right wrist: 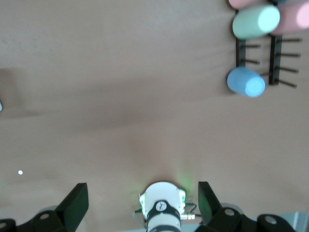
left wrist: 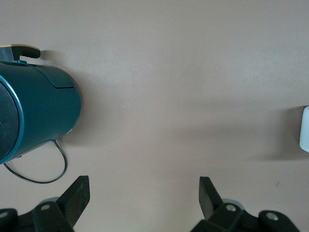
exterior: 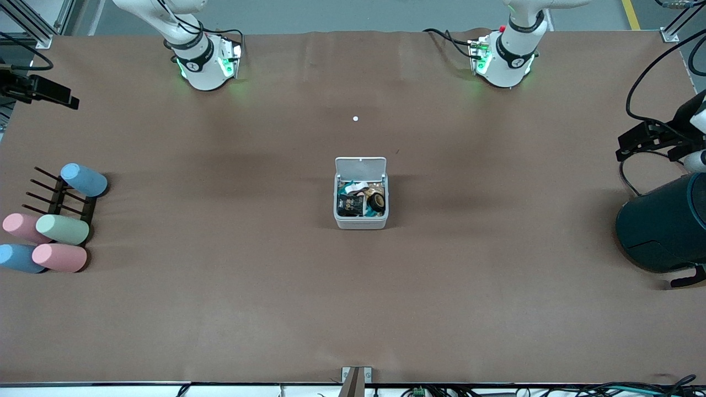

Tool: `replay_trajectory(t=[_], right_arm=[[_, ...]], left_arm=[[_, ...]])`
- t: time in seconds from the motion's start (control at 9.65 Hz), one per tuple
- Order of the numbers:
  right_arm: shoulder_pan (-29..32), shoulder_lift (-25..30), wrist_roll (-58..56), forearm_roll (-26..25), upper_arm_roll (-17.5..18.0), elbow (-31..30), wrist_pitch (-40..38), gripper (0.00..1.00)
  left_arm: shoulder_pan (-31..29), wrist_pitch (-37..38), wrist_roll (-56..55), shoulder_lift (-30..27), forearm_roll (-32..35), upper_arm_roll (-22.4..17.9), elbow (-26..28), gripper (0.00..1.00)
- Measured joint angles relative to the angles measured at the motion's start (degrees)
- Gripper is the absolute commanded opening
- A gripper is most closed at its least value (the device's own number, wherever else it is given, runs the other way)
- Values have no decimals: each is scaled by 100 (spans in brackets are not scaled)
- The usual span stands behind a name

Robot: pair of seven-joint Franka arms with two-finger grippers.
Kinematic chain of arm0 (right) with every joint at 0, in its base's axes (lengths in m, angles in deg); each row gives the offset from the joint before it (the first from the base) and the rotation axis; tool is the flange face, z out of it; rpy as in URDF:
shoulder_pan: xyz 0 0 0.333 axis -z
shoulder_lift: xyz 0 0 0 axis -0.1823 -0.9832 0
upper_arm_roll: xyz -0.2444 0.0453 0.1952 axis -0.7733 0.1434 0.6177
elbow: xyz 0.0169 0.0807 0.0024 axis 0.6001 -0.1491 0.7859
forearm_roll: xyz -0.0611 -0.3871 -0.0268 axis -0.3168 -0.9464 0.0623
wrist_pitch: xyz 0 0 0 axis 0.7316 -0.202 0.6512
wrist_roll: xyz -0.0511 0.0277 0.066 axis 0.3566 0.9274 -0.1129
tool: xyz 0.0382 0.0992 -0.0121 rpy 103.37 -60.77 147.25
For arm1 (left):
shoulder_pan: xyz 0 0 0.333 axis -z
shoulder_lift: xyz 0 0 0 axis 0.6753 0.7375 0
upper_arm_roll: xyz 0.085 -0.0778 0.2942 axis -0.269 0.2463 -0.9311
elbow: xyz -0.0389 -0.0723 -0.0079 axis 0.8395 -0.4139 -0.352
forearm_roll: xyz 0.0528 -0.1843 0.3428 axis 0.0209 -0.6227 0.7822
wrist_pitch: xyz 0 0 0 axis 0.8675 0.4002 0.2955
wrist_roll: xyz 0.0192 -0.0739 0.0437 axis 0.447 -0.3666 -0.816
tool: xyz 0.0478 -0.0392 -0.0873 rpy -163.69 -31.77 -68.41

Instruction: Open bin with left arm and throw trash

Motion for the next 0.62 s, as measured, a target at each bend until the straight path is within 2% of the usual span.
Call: replay_trajectory(t=[0.62], right_arm=[[-54, -261, -673, -22, -7, 215, 331, 100]], left_arm=[[-5, 52, 0, 0, 0, -4, -2, 100]])
